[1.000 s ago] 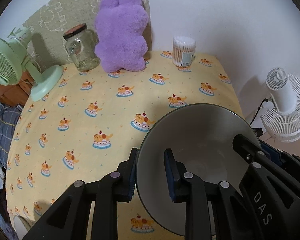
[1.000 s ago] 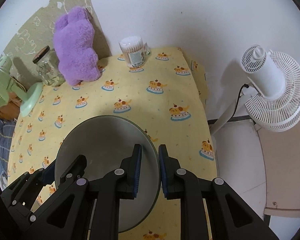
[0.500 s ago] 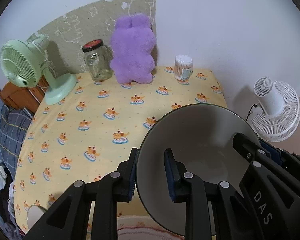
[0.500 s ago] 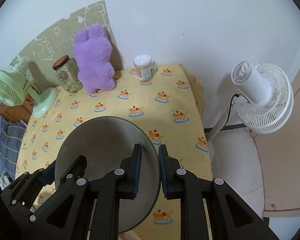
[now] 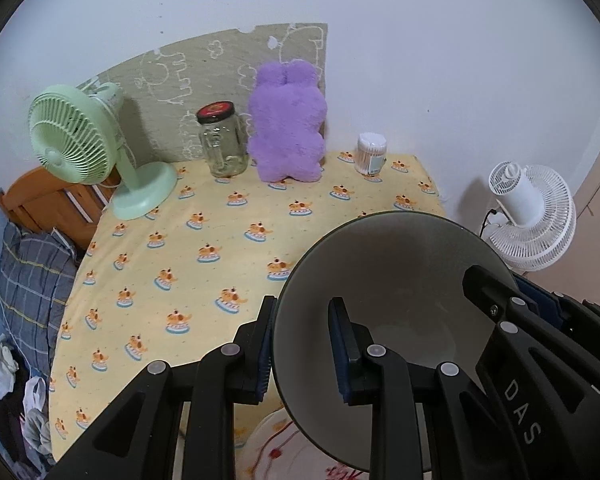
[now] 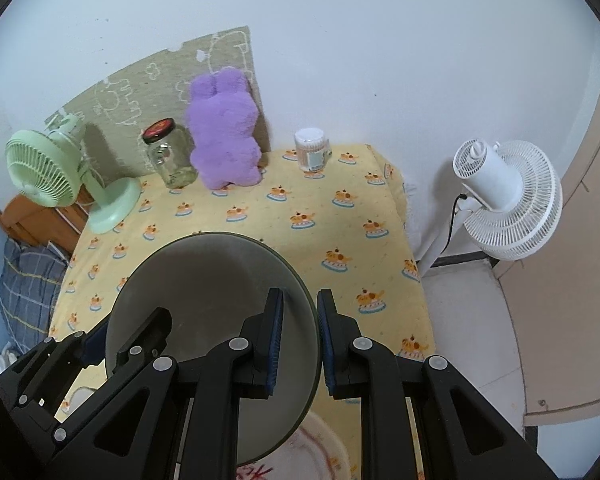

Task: Organize plates and bowls
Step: 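Carry the small white bowl with both grippers to the grey bowl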

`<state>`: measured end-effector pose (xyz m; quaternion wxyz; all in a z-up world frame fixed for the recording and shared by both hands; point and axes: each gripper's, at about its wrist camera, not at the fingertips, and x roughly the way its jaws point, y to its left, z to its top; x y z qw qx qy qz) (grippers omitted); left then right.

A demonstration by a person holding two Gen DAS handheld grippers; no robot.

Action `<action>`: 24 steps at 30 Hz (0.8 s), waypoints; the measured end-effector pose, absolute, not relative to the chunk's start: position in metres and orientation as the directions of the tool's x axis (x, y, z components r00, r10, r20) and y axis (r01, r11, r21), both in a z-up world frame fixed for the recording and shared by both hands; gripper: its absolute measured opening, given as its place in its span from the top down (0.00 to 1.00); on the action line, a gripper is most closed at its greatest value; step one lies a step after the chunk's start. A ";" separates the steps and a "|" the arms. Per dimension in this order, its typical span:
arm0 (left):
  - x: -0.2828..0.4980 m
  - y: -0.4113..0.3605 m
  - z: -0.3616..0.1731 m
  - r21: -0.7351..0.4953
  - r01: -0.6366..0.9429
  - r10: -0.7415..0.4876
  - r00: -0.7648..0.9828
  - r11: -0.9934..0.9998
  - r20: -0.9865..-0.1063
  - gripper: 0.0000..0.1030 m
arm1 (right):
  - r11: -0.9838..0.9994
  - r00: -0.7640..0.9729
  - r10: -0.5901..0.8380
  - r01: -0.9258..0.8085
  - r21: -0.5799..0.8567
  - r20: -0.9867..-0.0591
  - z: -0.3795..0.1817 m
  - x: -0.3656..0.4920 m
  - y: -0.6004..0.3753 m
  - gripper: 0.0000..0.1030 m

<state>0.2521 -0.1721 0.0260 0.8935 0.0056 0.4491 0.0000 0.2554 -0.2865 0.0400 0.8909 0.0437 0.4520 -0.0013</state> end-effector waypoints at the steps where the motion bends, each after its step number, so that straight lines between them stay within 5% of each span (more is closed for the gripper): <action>1: 0.249 -0.167 0.028 0.008 0.007 0.002 0.599 1.000 -0.801 0.78 | 0.996 0.594 0.034 0.043 0.074 -0.804 0.042 0.251 -0.281 0.80; 24: 0.181 -0.041 0.016 -0.007 0.037 -0.027 0.569 0.999 -0.822 0.78 | 0.998 0.579 0.009 0.051 0.048 -0.815 0.033 0.182 -0.151 0.80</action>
